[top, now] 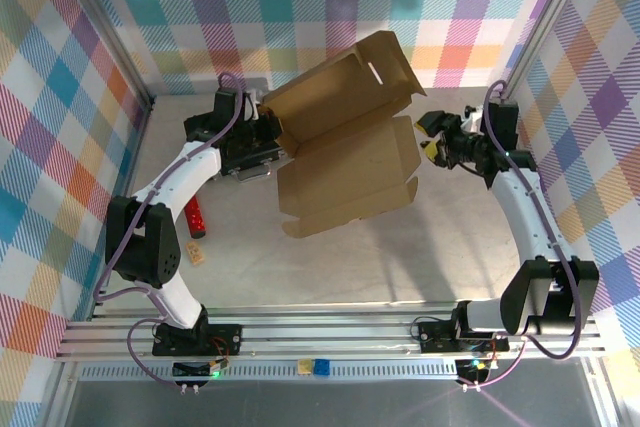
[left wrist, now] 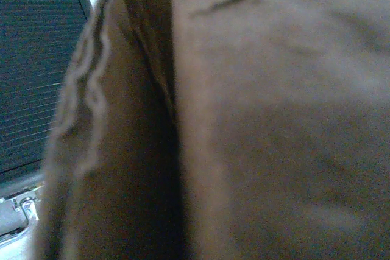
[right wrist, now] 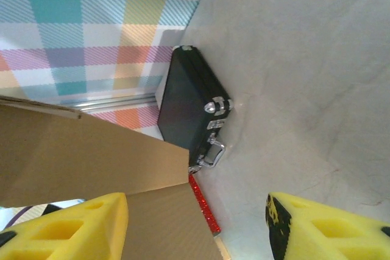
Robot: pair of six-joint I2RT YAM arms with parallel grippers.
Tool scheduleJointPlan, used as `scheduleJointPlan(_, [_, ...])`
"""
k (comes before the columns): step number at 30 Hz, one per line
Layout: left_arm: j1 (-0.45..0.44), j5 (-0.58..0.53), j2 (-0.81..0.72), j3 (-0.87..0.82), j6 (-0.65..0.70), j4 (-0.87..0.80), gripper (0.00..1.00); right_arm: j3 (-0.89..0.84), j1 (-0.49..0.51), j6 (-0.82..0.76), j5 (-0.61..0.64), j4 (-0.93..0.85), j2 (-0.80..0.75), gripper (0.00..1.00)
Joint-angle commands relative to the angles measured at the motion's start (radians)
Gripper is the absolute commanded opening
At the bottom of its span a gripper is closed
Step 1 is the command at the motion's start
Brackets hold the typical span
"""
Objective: Fold the paper box
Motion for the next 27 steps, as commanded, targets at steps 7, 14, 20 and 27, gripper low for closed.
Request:
scheduleJointPlan(7, [0.011, 0.021, -0.007, 0.032, -0.030, -0.015, 0.00, 0.078, 0.041, 0.057, -0.013, 0.065, 0.025, 0.62])
scheduleJointPlan(14, [0.011, 0.025, -0.007, 0.035, -0.033, -0.008, 0.00, 0.115, 0.063, 0.061, 0.007, 0.075, 0.073, 0.62])
scheduleJointPlan(20, [0.011, 0.022, -0.010, 0.030, -0.035, -0.007, 0.00, 0.156, 0.093, 0.056, 0.061, 0.080, 0.116, 0.62])
scheduleJointPlan(27, [0.011, 0.027, -0.009, 0.033, -0.045, -0.009, 0.00, 0.108, 0.086, 0.049, 0.091, 0.122, 0.091, 0.66])
